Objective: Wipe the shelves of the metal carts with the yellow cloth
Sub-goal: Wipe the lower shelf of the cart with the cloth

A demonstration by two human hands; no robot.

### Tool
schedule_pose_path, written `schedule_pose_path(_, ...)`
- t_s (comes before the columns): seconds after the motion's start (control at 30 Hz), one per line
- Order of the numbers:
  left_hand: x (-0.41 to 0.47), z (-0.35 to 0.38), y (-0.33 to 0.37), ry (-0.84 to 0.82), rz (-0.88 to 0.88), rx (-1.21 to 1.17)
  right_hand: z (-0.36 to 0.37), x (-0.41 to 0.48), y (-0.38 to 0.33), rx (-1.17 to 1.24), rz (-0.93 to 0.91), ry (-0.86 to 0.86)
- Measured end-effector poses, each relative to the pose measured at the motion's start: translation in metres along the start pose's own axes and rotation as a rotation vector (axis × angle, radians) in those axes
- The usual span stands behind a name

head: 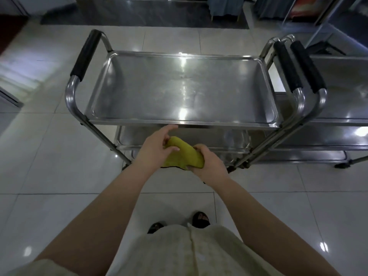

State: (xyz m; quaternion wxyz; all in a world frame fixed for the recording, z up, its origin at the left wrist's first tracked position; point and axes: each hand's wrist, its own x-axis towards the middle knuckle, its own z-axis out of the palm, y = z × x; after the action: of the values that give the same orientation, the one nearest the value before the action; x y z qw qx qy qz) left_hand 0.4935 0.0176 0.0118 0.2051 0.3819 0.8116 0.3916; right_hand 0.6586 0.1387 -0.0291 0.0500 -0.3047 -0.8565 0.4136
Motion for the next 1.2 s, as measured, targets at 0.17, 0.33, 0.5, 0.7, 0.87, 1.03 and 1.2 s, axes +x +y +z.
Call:
schedule_pose_path(0.17, 0.003, 0.061, -0.008, -0.193, -0.089, 0.431, -0.025, 0.026, 0.042, -0.275, -0.180, -0.090)
schedule_pose_path(0.33, 0.016, 0.111, -0.022, -0.251, -0.037, 0.477, -0.024, 0.041, 0.077, -0.282, -0.153, -0.183)
schedule_pose_path(0.5, 0.054, 0.150, -0.071, -0.320, -0.175, 0.038, -0.015, 0.074, 0.138, -0.158, 0.155, -0.200)
schedule_pose_path(0.7, 0.127, 0.262, -0.157, -0.280, -0.272, -0.211, 0.019, 0.126, 0.256, -0.078, 0.262, -0.050)
schedule_pose_path(0.87, 0.197, 0.347, -0.200, -0.272, -0.163, -0.146, 0.023, 0.185, 0.331, -0.099, 0.269, 0.088)
schedule_pose_path(1.03, 0.257, 0.387, -0.224, -0.179, 0.071, 0.308, 0.027, 0.244, 0.369, -0.370, 0.287, 0.198)
schedule_pose_path(1.2, 0.290, 0.398, -0.248, -0.007, 0.269, 0.559, 0.075, 0.270, 0.378, -0.688, 0.382, 0.423)
